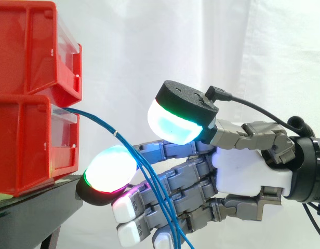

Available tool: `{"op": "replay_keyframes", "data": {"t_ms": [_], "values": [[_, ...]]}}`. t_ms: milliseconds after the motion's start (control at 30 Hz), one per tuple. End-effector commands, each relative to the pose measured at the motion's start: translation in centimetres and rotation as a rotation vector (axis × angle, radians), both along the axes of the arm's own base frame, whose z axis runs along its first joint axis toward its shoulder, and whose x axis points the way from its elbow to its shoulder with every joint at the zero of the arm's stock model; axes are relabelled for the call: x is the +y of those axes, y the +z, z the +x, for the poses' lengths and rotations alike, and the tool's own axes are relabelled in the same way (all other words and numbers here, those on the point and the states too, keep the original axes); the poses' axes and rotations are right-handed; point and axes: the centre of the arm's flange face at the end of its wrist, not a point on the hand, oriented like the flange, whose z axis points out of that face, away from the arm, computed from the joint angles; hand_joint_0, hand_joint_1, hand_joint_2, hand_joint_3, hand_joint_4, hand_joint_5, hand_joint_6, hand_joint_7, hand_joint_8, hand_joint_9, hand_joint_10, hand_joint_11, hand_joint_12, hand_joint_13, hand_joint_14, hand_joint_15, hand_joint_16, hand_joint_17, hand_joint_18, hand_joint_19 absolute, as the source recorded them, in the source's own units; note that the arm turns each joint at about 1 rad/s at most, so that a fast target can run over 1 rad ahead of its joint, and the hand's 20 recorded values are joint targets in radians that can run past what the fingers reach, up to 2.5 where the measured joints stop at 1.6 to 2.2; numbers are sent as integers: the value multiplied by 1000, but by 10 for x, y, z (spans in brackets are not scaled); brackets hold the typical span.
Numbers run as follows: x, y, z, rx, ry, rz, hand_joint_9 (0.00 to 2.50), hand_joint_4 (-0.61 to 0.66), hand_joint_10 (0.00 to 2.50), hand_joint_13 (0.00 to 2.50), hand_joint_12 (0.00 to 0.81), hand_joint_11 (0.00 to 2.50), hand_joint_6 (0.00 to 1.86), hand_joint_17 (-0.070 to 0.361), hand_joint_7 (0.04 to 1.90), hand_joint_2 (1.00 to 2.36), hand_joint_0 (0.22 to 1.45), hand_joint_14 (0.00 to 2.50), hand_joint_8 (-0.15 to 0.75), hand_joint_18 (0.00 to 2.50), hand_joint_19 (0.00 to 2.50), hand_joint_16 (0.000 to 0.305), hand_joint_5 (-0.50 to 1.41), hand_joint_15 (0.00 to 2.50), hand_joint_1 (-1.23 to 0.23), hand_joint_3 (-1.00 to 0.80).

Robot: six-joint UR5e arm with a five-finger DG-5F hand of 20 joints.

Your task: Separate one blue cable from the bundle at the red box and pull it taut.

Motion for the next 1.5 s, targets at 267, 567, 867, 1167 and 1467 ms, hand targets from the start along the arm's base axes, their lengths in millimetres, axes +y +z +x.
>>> {"op": "replay_keyframes", "data": {"t_ms": [267, 567, 867, 1167, 1467], "values": [[-13, 3, 1, -17, -9, 5, 630, 350, 8, 726, 408, 509, 502, 113, 1114, 1011, 640, 14, 390, 761, 497, 50, -158, 410, -617, -355], [-14, 3, 0, -16, 13, 7, 663, 332, 9, 757, 412, 536, 501, 113, 1157, 1015, 661, 13, 392, 774, 495, 50, -146, 425, -627, -287], [-5, 2, 1, -14, 24, 21, 665, 343, 9, 761, 414, 543, 502, 114, 1133, 1008, 618, 13, 394, 781, 502, 51, -153, 431, -623, -399], [-7, -10, 12, -46, 20, 23, 664, 352, 9, 764, 416, 545, 502, 114, 1110, 1007, 610, 13, 394, 781, 504, 51, -158, 430, -621, -410], [-8, -13, 17, -41, 32, 66, 678, 331, 9, 777, 414, 550, 501, 114, 1156, 1015, 652, 13, 395, 791, 509, 51, -147, 431, -629, -288]]}}
